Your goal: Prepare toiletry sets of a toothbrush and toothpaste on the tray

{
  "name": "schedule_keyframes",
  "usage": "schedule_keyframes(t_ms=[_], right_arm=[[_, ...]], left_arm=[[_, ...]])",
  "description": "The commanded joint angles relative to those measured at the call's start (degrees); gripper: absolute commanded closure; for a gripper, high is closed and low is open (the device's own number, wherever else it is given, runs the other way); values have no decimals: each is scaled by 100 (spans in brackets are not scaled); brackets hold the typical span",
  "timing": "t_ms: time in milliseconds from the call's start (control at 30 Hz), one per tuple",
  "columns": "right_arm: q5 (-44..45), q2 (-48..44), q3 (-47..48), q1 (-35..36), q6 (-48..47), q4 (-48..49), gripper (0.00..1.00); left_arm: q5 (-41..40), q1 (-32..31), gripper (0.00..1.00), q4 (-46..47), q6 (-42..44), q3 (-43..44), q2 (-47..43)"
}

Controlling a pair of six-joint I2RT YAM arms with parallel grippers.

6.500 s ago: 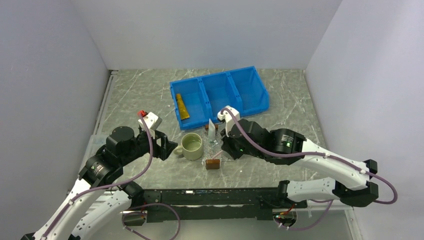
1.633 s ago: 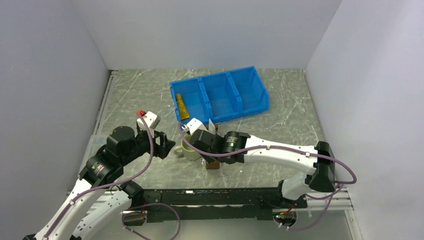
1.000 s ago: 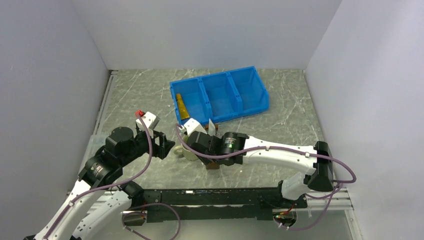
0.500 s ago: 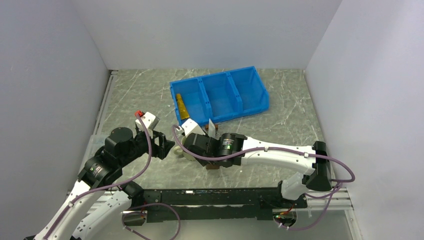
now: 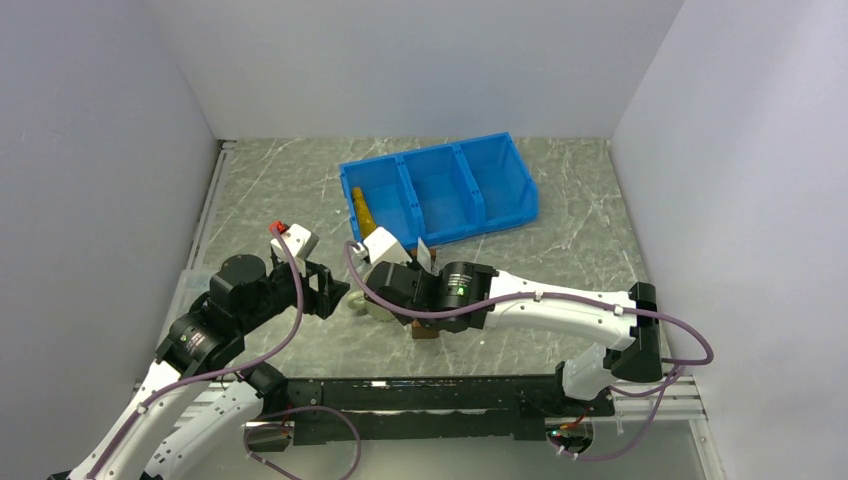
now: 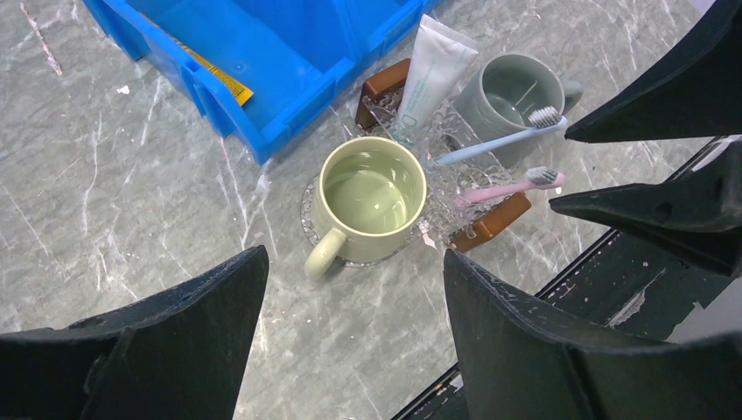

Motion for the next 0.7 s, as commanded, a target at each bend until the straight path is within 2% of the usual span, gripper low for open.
schedule_keyframes(t_ms=[0,100,467,667], right_arm=[[431,-83,353,27,57,-105,53],[728,-167,409,28,101,-129,52],[1527,-753,23,-22,-62,310,35],[1663,-1197,-408,-352,-248,699,29]], left_arm=[[11,29,21,80,-22,-13,-21],[-23,23,20,88,-29,-16,-6],[-350,31,15,106,-104,-40,1],[-664,28,12,62,-107,-31,17]])
